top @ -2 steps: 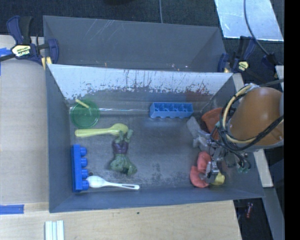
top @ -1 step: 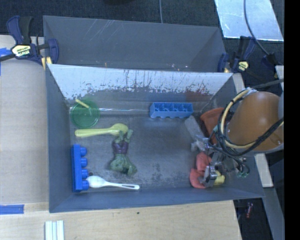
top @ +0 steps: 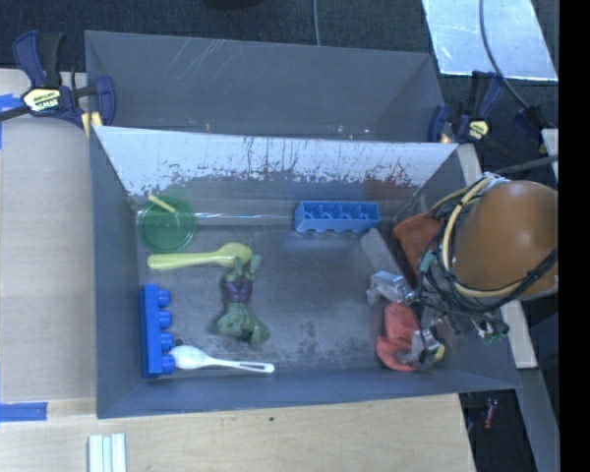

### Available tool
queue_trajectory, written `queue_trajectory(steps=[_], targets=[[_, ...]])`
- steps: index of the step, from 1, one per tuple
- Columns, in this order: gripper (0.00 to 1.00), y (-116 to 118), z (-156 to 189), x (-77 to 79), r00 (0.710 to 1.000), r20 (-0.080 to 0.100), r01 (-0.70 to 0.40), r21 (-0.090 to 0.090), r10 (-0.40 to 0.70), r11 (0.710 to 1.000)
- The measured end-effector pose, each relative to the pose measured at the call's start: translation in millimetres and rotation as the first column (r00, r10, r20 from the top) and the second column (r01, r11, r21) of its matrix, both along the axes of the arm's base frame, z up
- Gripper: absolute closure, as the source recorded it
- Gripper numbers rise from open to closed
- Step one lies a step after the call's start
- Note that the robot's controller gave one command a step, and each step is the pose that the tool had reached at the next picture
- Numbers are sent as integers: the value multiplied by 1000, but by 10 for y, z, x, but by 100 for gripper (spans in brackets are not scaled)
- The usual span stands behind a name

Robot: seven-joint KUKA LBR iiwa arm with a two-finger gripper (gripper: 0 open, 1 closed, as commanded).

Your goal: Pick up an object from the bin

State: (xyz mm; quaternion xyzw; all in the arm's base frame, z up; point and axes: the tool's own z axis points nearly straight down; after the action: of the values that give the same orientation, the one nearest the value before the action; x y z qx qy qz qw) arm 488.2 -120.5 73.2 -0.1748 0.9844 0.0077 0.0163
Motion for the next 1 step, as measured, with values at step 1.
queue_trajectory(steps=[1], targets=[[100, -130, 25, -53, 967, -11, 256, 1, -256, 967]])
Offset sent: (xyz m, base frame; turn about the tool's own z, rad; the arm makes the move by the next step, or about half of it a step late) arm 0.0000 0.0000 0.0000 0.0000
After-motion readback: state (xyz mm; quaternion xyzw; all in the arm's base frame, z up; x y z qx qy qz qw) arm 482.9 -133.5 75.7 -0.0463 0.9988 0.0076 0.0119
